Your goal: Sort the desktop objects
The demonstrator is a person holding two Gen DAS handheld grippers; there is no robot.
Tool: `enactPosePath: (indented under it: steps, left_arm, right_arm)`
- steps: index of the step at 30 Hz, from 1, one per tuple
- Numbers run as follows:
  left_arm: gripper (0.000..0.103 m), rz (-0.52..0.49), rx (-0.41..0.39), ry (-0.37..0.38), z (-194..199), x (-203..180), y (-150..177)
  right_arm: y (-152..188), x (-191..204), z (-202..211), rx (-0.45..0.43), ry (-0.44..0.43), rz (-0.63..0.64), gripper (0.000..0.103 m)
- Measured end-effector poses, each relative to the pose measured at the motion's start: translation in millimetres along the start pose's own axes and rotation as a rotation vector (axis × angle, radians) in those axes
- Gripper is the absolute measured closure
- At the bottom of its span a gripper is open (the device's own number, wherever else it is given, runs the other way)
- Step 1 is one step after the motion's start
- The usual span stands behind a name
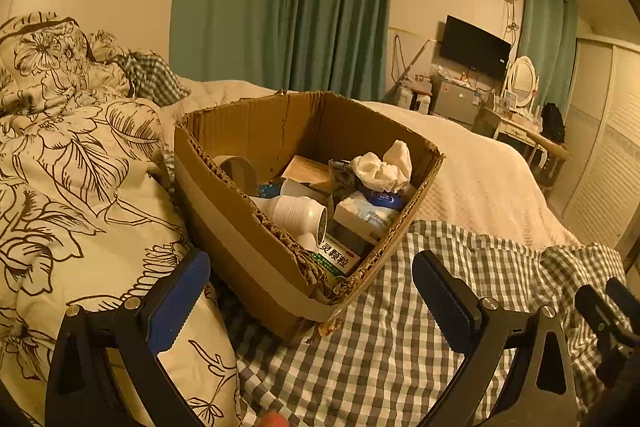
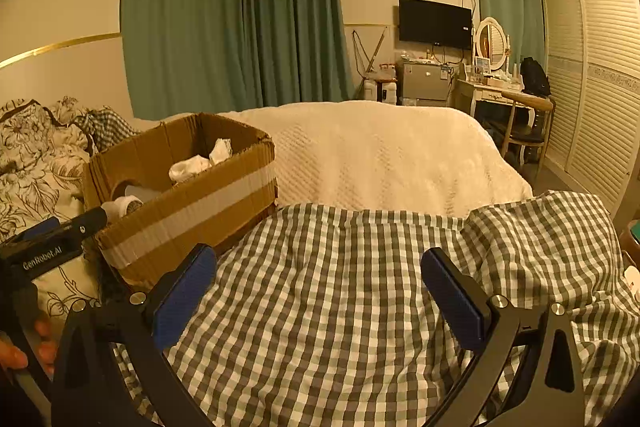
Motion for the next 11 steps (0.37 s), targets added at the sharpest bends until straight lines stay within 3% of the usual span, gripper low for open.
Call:
enactPosePath:
  steps: [6,11]
  left_arm:
    - [0.0,-0.021,0.018,-0.004,-3.9,-1.6,2.9]
    - [0.0,-0.057,-0.027,-0.061,-1.8,-4.3,8.5]
  right_arm:
    - [3.9,1.6,-2.7,0.02,-0.001,-0.002,0.001]
    - [6.8,1.5,-5.1,0.033,-0.005,-0.011,0.001]
Point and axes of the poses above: each gripper's, at about its wrist camera, not at the fingertips, and z roughly against the way its jaws point, x to its left, y to its underside, the point moved 3 cm from there along -z, roughly the way its jaws point, and after that the axes turned 4 degrees about z, right-handed, at the moved point
